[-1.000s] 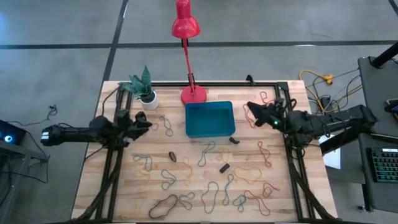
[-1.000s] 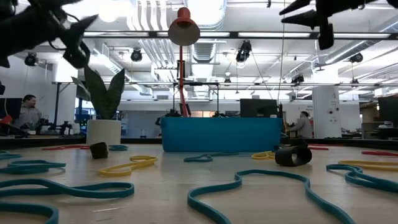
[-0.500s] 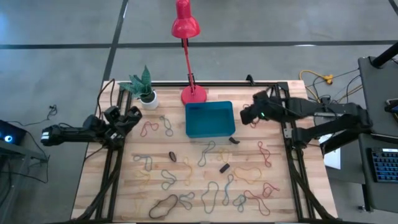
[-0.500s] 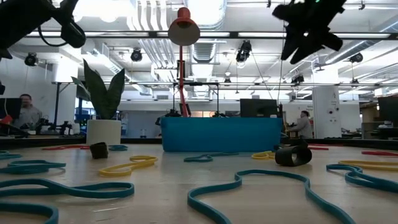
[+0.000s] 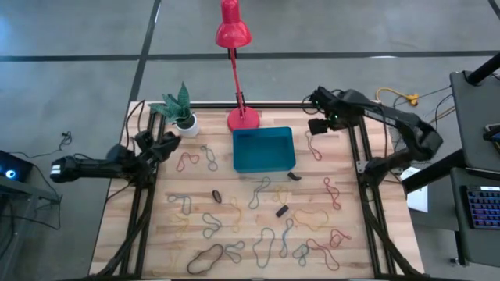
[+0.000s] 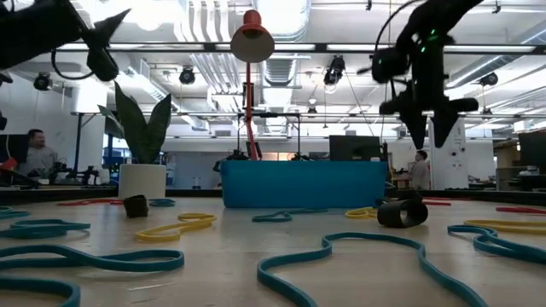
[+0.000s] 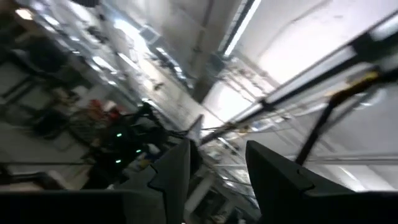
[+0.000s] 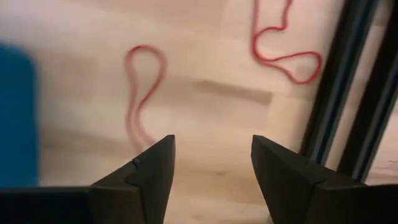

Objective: Pick and place rubber bands into bin
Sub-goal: Put the red rubber band into the blue bin

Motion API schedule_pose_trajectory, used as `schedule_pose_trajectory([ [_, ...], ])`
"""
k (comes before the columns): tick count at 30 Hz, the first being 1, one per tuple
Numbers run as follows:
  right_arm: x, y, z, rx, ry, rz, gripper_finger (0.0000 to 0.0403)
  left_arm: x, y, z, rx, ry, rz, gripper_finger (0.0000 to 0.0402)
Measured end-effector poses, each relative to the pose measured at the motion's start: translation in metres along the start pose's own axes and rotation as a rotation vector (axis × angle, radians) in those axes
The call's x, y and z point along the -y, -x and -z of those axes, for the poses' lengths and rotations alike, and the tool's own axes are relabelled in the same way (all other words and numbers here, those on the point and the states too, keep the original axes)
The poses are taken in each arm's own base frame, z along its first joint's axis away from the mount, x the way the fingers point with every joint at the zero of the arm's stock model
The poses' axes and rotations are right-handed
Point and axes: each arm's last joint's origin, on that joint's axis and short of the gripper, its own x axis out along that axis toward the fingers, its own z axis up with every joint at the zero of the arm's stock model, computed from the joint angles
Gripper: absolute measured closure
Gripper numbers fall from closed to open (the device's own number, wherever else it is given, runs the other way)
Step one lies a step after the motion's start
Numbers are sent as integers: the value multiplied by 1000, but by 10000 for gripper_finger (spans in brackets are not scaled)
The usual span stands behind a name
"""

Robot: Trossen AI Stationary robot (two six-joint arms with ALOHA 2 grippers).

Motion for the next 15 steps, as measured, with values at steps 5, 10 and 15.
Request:
schedule_pose_trajectory([
  [5, 1, -26, -34, -35, 15, 42, 209, -7, -3, 7, -29, -37, -110, 260],
  [10, 9, -53, -73, -113, 29, 53, 215, -13, -6, 9, 11, -104, -236, 260],
  [15, 25, -74, -90, -208, -47, 26, 225, -14, -10, 9, 52, -119, -325, 260],
])
